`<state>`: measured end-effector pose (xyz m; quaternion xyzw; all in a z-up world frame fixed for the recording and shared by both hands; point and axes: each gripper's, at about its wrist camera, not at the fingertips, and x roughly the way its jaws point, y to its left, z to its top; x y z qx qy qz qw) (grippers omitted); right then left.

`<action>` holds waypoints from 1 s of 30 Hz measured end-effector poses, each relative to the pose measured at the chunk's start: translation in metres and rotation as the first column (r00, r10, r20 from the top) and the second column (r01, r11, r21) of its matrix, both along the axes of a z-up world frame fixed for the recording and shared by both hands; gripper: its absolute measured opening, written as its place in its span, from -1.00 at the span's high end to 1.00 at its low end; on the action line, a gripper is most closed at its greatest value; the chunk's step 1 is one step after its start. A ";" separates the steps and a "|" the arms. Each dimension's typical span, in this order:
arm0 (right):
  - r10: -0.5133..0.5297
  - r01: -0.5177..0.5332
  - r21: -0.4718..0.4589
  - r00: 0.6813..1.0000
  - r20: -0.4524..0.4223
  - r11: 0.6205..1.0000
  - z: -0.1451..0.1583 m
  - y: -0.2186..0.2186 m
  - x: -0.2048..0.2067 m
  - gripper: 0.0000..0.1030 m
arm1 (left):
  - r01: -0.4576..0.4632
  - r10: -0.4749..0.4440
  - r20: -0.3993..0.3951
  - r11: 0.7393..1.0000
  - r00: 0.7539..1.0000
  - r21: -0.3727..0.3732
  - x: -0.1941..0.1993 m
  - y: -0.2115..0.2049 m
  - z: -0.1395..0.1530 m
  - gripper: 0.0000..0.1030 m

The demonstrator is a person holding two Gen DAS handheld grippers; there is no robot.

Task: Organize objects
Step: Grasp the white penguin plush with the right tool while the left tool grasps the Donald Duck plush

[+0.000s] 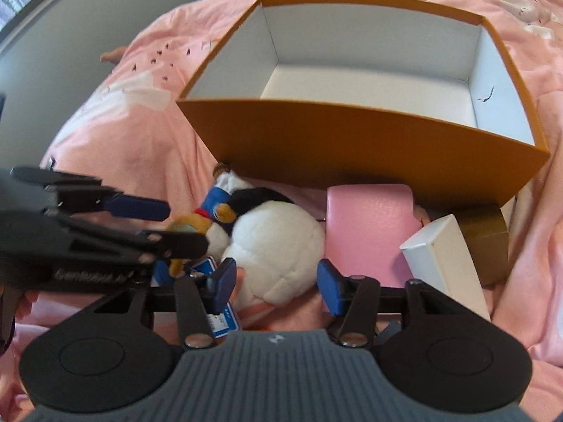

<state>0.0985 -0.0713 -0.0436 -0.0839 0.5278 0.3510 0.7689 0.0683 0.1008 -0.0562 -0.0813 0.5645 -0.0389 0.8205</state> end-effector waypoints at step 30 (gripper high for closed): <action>0.059 -0.053 -0.193 0.998 0.026 0.980 -0.024 0.072 0.003 -0.90 | -0.108 0.110 0.048 0.993 0.993 -0.039 -0.005 0.037 -0.011 -0.08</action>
